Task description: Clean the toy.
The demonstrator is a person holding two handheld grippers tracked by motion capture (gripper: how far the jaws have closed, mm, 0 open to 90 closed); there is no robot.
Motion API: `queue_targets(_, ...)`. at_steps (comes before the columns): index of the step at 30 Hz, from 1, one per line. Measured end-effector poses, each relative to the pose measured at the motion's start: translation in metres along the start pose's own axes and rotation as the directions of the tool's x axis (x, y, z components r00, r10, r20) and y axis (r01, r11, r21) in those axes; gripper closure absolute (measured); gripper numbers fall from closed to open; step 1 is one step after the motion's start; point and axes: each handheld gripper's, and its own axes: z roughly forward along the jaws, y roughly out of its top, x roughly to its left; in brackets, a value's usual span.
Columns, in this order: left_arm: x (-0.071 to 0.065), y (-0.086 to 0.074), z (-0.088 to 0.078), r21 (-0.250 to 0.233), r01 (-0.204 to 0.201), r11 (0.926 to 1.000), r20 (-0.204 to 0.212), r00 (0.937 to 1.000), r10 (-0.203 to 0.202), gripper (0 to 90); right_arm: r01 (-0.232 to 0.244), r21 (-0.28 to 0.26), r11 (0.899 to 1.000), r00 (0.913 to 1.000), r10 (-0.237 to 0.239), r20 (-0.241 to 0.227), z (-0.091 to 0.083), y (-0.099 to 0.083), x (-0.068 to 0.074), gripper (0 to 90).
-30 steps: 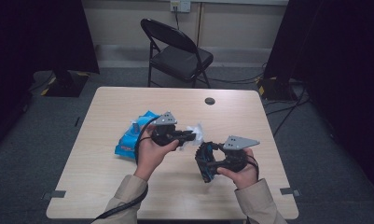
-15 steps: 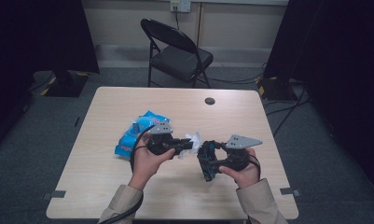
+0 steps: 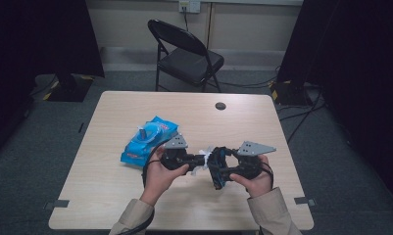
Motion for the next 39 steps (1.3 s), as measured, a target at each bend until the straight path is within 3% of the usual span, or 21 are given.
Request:
queue_targets(22, -0.007, -0.029, 0.024, 0.075, 0.008, 0.9971, 0.019, 0.9998, -0.010, 82.6, -0.015, -0.025, 1.000, 0.9999, 0.015, -0.003, 0.000, 0.003, 0.000, 25.6)
queue_targets(32, -0.011, -0.048, 0.037, 0.140, 0.004, 0.9901, 0.035, 0.9994, -0.009, 82.6, -0.024, -0.037, 0.999, 0.9997, 0.024, -0.005, -0.001, 0.004, 0.000, 25.6)
queue_targets(39, -0.012, -0.051, 0.043, 0.157, -0.006, 0.9876, 0.039, 0.9992, 0.000, 82.6, -0.022, -0.040, 0.999, 0.9997, 0.022, -0.007, -0.002, 0.005, 0.001, 25.6)
